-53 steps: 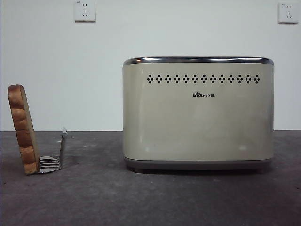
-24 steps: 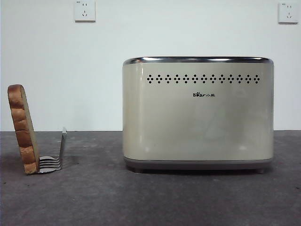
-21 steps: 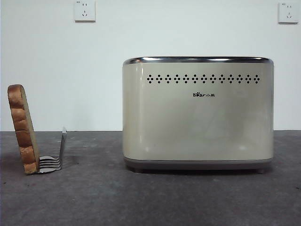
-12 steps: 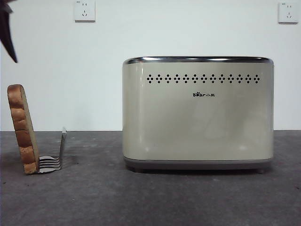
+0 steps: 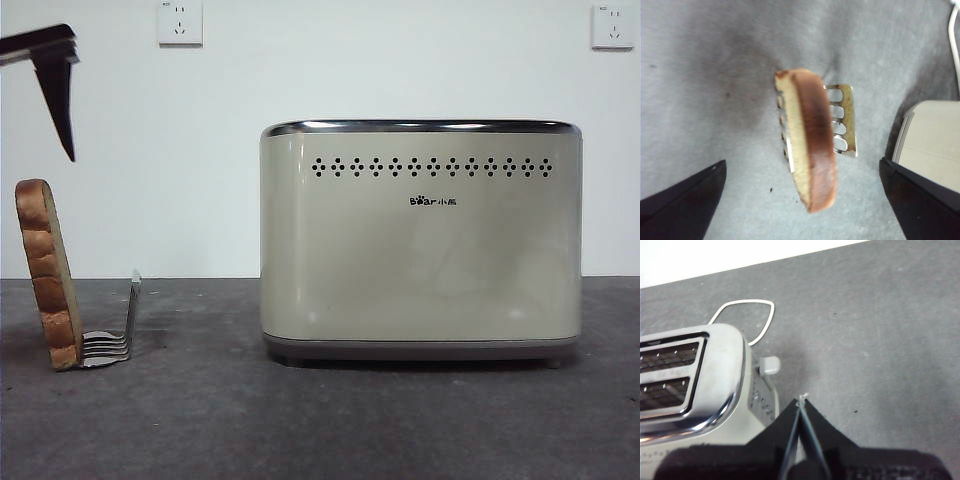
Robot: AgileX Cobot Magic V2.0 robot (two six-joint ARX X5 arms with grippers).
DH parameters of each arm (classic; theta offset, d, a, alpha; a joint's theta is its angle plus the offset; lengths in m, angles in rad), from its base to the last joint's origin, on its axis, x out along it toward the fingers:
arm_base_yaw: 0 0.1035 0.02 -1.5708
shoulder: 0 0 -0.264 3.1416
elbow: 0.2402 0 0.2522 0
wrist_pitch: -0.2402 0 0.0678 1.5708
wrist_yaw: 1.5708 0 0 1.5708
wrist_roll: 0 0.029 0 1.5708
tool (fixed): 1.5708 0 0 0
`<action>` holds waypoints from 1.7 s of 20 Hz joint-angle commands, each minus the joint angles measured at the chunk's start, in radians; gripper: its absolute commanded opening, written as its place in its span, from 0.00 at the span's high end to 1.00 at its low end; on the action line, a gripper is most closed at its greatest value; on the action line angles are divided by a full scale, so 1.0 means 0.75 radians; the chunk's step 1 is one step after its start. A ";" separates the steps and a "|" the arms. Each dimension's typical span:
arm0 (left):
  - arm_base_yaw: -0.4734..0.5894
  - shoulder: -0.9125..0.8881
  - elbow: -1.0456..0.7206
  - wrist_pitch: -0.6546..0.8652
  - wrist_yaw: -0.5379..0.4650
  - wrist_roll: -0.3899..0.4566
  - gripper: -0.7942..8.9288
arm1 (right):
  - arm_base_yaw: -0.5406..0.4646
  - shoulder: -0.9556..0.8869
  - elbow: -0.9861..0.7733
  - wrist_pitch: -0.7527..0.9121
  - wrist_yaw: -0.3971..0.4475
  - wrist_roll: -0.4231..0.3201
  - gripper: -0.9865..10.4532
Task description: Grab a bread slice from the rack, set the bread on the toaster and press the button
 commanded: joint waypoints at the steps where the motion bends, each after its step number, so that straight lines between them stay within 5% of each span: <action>1: -0.028 0.029 -0.002 0.011 -0.065 -0.026 0.37 | 0.001 0.004 0.005 -0.011 -0.033 -0.011 0.91; 10: -0.061 0.085 -0.001 0.028 -0.112 -0.039 0.38 | 0.002 0.006 0.005 -0.075 -0.036 -0.012 0.91; 13: -0.067 0.090 -0.001 0.044 -0.117 -0.063 0.59 | 0.002 0.006 0.005 -0.081 -0.036 -0.017 0.91; 22: -0.100 0.136 -0.001 0.070 -0.140 -0.075 0.75 | 0.002 0.006 0.005 -0.083 -0.036 -0.021 0.91; 25: -0.115 0.144 -0.001 0.094 -0.145 -0.098 0.88 | 0.002 0.006 0.005 -0.089 -0.036 -0.021 0.91; 34: -0.123 0.140 0.012 0.109 -0.139 -0.108 0.90 | 0.002 0.007 0.005 -0.092 -0.036 -0.021 0.91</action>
